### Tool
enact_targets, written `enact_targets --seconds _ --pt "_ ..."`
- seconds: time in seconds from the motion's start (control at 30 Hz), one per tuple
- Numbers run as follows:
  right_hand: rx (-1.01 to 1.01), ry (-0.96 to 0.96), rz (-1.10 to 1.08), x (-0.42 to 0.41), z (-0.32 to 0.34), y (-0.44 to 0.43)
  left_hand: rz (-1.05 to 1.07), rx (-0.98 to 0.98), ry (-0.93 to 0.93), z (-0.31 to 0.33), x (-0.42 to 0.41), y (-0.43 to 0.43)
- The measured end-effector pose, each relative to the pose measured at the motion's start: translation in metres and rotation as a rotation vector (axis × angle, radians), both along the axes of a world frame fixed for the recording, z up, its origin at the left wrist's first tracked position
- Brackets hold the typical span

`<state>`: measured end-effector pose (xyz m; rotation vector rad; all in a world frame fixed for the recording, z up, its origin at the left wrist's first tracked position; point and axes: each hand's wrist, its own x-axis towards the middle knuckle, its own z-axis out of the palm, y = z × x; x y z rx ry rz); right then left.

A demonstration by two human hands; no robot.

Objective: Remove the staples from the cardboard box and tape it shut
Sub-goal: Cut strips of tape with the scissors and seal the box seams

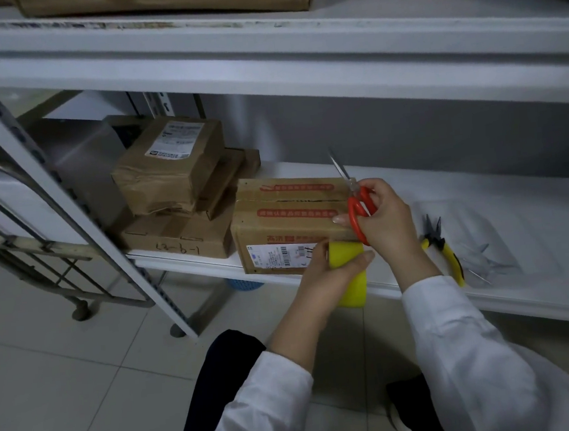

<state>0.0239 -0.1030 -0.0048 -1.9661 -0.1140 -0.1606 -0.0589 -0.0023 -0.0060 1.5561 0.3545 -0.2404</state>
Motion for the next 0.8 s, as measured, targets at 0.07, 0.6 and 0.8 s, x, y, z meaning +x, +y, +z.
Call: enact_targets --seconds 0.07,0.6,0.8 --pt "0.021 0.015 -0.004 -0.001 -0.002 0.0 0.03 -0.017 -0.011 -0.001 0.0 0.001" --pt "0.073 0.063 0.013 0.0 0.0 -0.001 0.043 0.179 -0.078 -0.036 0.002 -0.001" --pt "0.035 0.11 0.075 -0.004 0.006 -0.008 0.139 0.128 -0.072 -0.041 0.011 -0.001"
